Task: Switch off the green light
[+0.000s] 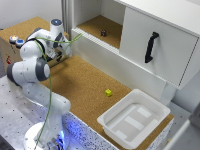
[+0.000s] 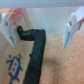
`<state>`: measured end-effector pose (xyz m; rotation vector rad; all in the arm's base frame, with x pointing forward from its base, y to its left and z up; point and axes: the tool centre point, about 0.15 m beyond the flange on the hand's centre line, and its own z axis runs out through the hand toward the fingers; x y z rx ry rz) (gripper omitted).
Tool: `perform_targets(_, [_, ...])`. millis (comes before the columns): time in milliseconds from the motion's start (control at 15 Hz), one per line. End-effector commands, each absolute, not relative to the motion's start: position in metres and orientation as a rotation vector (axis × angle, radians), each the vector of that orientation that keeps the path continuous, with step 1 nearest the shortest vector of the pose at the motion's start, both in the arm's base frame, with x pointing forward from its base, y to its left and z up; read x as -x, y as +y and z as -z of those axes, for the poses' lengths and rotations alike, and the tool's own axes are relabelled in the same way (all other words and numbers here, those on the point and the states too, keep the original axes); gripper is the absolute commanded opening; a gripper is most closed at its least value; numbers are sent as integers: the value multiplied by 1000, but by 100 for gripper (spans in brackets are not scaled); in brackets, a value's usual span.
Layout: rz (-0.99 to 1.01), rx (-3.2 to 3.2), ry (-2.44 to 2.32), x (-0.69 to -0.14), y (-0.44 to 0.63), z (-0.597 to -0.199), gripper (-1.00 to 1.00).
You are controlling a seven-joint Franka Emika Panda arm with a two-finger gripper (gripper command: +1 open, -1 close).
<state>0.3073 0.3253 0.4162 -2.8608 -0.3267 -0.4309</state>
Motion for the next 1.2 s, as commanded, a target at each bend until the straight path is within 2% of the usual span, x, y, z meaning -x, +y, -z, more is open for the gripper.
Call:
perform_targets(0, [319,2928,-739,-277,355,-474,100])
perform_targets(400, [91,2835,-1286,-247,407,-505,100])
perform_targets(800, [1,2705,-1704,-195,463,-510,100])
perform_targets(867, [-17,2692,-1774,-184,465,-509,-100])
perform_targets(1133, [-78,2621,-1914,-139,460,-507,-100])
